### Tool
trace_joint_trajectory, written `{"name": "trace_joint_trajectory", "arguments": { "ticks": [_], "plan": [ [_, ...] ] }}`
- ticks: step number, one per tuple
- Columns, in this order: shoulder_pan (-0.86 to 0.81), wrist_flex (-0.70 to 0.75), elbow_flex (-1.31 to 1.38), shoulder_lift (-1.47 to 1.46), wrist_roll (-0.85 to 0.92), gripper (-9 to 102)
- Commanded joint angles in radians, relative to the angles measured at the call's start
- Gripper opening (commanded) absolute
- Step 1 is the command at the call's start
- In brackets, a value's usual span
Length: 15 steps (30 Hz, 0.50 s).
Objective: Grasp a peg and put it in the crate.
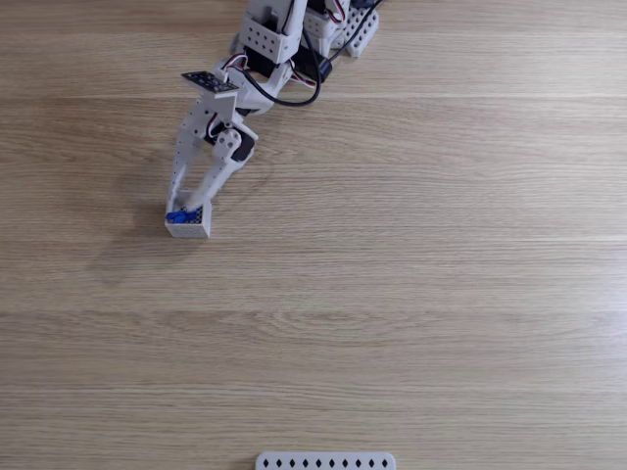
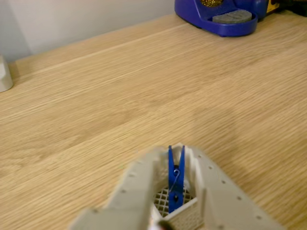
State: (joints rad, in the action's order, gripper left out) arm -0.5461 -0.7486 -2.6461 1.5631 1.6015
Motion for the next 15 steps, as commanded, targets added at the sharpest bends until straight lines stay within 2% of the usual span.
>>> {"name": "trace_joint_trajectory", "arguments": {
  "ticks": [1,5,11,15],
  "plan": [
    [0.006,0.057,0.049,0.124,-0.103,-1],
    [0.066,0.299,0.049,0.324,-0.367,-1],
    [0.245,0.828,0.058,0.669,-0.864,-1],
    [0.391,1.114,0.058,0.847,-1.193,-1]
  ]
}}
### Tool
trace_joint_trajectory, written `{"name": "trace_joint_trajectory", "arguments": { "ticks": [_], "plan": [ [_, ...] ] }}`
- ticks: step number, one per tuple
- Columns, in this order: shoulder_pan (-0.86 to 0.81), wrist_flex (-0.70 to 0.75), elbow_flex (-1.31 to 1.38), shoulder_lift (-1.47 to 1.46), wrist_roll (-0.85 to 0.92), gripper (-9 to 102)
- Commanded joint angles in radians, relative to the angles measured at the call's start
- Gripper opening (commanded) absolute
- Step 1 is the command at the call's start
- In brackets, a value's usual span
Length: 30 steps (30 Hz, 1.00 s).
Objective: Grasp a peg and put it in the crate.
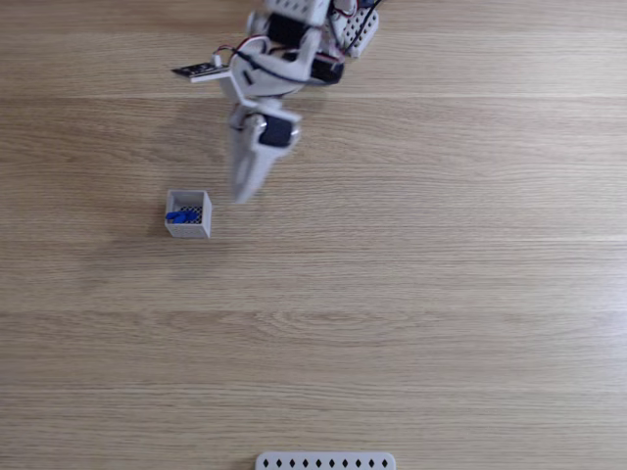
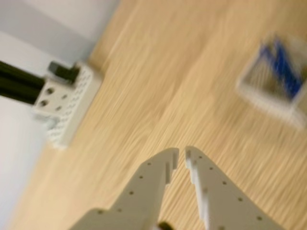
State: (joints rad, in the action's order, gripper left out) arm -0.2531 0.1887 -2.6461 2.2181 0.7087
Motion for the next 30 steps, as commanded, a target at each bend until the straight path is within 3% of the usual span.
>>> {"name": "trace_joint_trajectory", "arguments": {
  "ticks": [1,5,9,20,30],
  "plan": [
    [0.140,0.230,0.058,0.232,-0.382,-1],
    [0.249,0.390,0.049,0.368,-0.641,-1],
    [0.288,0.526,0.017,0.512,-0.753,-1],
    [0.314,0.802,-0.275,1.117,-0.775,0],
    [0.298,0.893,-0.360,1.117,-0.778,-1]
  ]
}}
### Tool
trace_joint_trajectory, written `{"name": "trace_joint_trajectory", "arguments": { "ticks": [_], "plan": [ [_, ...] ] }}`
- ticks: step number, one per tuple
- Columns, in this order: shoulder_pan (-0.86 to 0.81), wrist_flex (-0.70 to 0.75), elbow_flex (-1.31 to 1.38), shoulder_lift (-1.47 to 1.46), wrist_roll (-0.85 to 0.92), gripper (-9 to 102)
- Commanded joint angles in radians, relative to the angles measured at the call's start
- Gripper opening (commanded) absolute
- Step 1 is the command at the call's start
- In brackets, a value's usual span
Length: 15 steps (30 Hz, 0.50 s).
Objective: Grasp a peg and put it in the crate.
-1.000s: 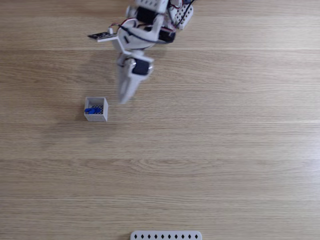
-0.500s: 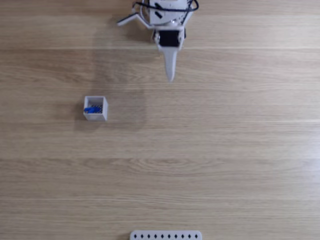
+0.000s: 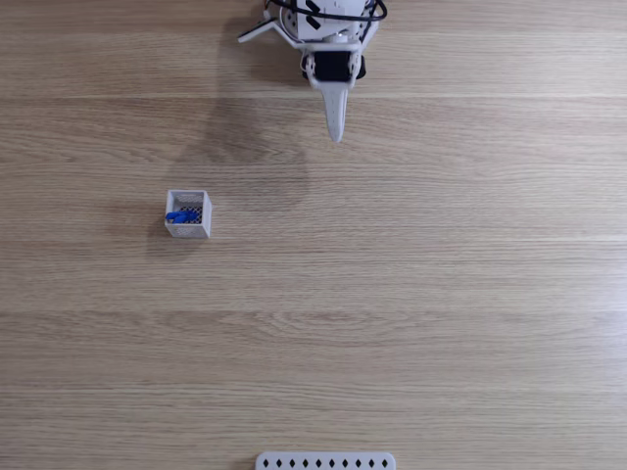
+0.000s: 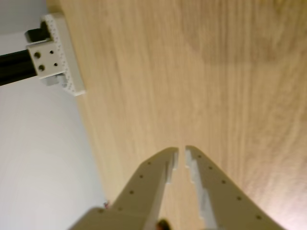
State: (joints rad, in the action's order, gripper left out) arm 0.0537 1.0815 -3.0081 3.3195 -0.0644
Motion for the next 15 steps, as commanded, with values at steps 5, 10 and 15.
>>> {"name": "trace_joint_trajectory", "arguments": {
  "ticks": [5,10,15],
  "plan": [
    [-0.009,0.000,0.002,0.015,-0.005,-1],
    [-0.009,0.006,0.005,0.017,-0.005,-1],
    [-0.009,0.006,0.005,0.017,-0.003,-1]
  ]
}}
